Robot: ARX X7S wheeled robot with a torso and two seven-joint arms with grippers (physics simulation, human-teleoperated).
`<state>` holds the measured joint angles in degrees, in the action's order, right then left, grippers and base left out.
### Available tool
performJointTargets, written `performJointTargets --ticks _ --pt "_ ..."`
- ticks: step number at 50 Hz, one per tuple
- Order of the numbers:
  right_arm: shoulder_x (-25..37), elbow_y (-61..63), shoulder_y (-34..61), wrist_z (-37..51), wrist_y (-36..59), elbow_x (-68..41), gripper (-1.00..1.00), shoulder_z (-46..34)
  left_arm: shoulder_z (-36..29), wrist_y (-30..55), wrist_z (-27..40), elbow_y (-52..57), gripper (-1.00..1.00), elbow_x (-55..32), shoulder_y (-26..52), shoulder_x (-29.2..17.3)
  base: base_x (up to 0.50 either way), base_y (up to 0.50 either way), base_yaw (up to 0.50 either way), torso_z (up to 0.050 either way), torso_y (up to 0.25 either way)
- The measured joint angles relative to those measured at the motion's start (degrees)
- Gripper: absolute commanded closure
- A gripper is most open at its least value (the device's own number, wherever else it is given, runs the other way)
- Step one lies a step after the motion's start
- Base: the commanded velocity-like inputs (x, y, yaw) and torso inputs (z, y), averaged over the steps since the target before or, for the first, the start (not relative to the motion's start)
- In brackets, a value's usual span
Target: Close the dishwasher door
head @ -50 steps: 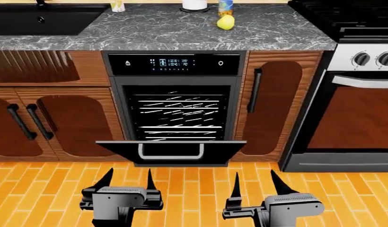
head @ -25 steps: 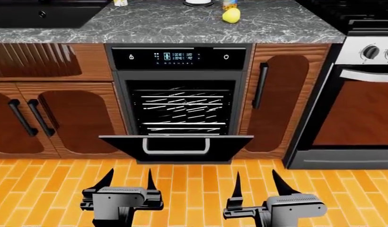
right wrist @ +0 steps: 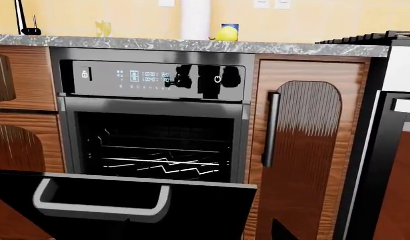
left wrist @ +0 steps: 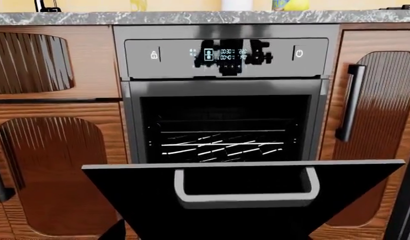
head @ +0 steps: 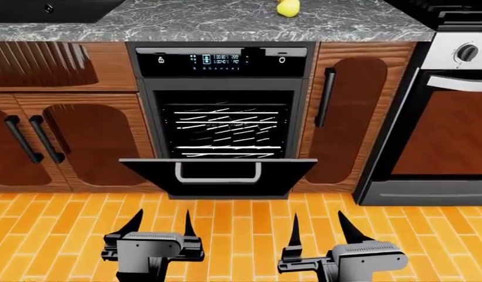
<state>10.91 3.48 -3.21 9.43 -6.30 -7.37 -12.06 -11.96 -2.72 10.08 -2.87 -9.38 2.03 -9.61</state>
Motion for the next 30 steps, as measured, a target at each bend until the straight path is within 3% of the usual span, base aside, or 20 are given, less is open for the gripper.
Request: performJointTargets --ticks 30 --pt "1.02 0.28 -0.04 0.99 -0.13 -0.72 -1.0 -1.09 -1.19 -0.16 0.74 0.01 -1.0 -0.62 0.09 -0.76 0.0 0.0 0.0 -0.05 0.003"
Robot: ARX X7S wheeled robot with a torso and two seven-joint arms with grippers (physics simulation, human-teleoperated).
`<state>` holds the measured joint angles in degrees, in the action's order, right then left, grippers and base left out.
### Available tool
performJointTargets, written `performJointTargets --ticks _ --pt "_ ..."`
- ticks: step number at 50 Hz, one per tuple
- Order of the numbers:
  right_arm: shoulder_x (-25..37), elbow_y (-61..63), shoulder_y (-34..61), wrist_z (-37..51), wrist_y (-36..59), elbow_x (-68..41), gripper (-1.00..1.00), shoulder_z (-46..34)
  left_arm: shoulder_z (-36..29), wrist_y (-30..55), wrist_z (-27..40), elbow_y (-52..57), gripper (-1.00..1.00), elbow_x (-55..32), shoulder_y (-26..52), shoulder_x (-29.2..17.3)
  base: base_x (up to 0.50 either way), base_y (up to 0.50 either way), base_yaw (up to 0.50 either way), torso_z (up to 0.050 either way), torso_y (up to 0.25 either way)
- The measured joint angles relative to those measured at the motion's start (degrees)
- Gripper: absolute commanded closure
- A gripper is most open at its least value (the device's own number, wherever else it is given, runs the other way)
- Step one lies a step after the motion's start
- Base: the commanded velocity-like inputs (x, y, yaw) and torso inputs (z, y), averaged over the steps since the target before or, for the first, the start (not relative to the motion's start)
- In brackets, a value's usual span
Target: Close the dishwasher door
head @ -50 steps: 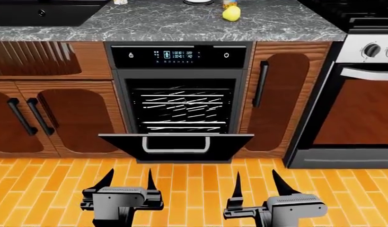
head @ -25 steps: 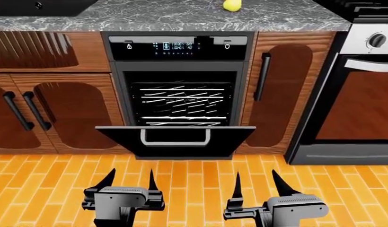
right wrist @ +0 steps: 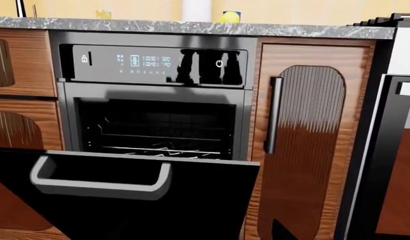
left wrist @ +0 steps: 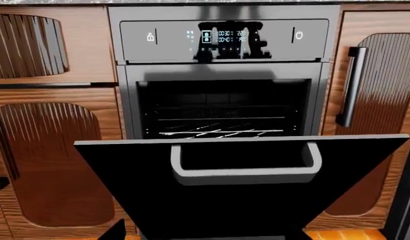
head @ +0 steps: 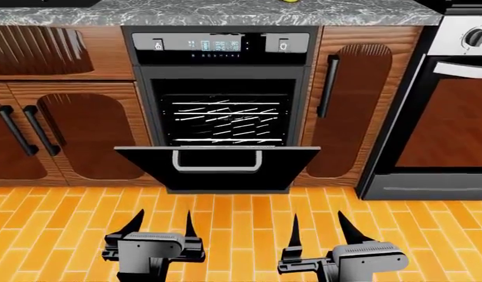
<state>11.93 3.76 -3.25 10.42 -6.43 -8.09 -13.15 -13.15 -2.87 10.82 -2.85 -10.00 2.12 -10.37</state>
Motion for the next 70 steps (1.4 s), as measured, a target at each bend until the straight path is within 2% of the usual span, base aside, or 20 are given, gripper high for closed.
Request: performJointTargets --ticks 70 --pt "2.2 1.34 -0.34 1.77 -0.17 -1.42 -1.0 -2.05 -2.16 -0.28 1.43 0.04 -1.0 -1.38 0.43 -1.4 0.0 0.0 0.0 -0.05 0.003"
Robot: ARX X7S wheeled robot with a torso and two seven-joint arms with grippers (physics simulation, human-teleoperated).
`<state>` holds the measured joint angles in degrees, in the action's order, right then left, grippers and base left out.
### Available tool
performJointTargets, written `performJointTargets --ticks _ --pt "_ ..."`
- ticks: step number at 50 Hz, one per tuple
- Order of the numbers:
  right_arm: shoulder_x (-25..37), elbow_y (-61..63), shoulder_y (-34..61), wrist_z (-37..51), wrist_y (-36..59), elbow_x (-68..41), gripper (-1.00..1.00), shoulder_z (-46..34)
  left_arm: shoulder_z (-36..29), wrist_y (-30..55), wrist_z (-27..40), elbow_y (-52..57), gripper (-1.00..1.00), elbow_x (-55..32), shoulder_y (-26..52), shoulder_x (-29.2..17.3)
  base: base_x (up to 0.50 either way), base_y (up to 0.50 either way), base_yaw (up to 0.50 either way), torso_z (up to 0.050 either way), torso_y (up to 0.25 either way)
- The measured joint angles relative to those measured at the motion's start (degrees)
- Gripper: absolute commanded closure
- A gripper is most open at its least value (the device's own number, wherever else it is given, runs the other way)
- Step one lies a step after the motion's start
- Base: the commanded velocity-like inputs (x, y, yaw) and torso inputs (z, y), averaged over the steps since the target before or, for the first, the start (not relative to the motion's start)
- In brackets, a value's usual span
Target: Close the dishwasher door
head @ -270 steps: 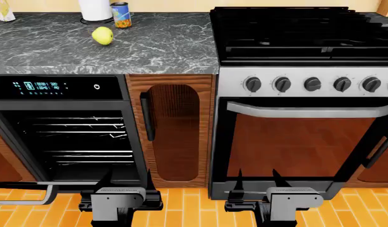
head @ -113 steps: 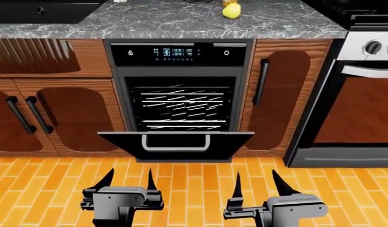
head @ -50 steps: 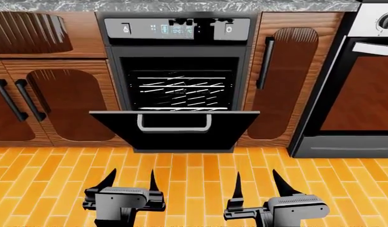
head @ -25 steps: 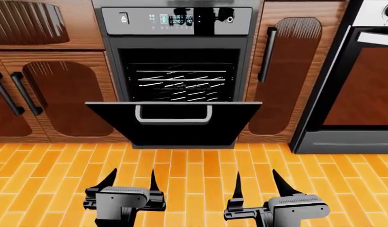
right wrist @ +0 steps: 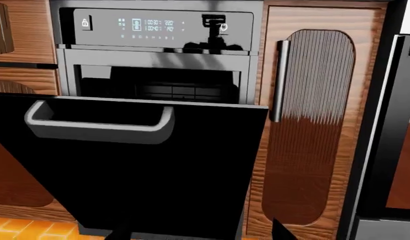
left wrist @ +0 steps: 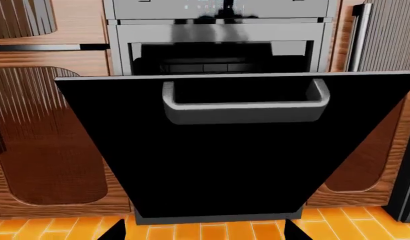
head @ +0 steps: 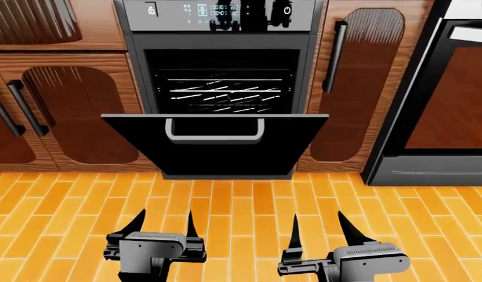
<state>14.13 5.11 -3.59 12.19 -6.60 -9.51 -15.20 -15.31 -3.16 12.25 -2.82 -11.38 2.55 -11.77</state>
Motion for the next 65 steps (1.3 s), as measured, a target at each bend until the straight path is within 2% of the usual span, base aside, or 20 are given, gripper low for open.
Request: performJointTargets --ticks 65 --pt "1.14 -0.2 -0.1 1.7 -1.8 -0.16 -1.0 -1.39 -1.5 -0.2 1.36 1.05 -1.0 -1.31 -0.13 -1.29 0.0 0.0 0.0 -0.05 0.003"
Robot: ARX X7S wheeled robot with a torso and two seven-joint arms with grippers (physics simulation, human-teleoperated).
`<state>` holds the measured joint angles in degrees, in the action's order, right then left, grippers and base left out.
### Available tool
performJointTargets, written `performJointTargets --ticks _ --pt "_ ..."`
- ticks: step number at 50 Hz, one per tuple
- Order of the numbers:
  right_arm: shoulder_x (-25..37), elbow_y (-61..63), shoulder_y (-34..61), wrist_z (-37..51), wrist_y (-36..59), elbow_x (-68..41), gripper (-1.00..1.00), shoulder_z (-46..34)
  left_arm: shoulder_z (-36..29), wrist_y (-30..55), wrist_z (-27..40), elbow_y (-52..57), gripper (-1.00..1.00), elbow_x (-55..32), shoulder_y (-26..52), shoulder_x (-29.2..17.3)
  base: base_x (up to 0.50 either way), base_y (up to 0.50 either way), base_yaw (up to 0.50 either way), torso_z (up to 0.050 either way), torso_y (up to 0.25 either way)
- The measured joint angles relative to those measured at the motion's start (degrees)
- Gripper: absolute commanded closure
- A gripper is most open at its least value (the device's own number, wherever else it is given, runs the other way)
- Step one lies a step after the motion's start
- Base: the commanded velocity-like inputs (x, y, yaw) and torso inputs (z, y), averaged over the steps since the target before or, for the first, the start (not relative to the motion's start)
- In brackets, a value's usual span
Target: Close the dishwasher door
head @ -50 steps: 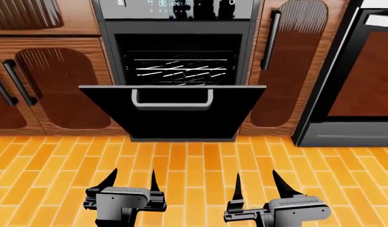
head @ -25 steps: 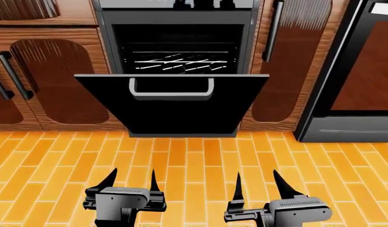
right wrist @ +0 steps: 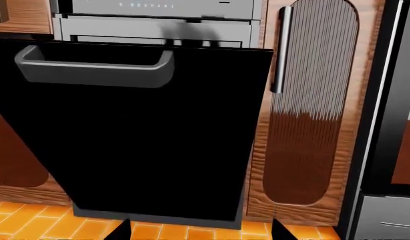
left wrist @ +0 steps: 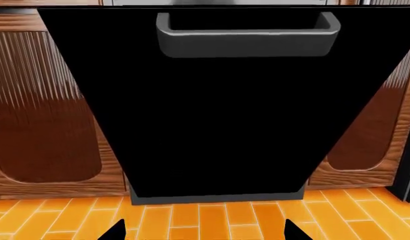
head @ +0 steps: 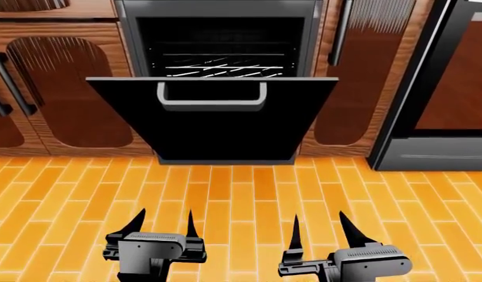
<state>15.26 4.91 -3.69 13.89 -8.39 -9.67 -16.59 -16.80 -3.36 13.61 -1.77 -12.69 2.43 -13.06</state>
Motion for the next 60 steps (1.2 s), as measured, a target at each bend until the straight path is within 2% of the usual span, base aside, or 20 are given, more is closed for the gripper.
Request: performJointTargets --ticks 60 --pt "0.94 0.19 0.1 1.33 -0.83 -0.67 -1.0 -0.91 -1.54 -0.38 1.1 -0.36 -1.0 -0.87 0.46 -0.86 0.0 0.0 0.0 -0.05 0.003"
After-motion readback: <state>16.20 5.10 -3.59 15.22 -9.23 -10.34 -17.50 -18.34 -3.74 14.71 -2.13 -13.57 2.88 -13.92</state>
